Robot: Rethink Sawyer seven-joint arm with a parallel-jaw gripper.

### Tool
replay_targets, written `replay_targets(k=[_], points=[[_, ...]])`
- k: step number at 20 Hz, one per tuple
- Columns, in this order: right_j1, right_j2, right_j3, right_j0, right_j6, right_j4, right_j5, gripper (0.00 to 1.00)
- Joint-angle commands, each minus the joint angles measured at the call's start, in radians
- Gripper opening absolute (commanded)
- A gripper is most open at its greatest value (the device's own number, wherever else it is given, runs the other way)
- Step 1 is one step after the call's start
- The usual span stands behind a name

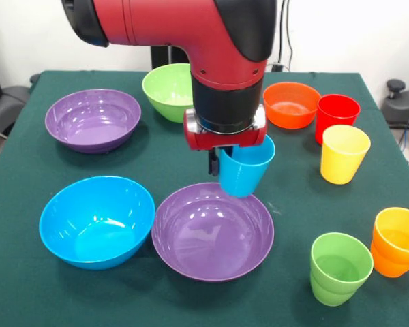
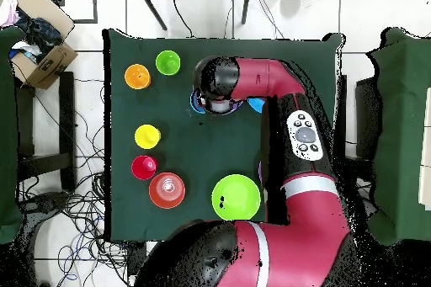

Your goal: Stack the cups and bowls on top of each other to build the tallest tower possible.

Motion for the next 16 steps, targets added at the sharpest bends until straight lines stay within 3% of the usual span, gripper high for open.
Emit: replay_targets(k=[1,9,16], points=[[0.095,0.086,-0.164,0.015,-0.115,-0.002,0.109,0.0],[0.144,0.092,-0.192,0.016,-0.127,0.003,0.084,0.0],[0.156,0.085,-0.143,0.007,-0.112,0.007,0.028,0.0]])
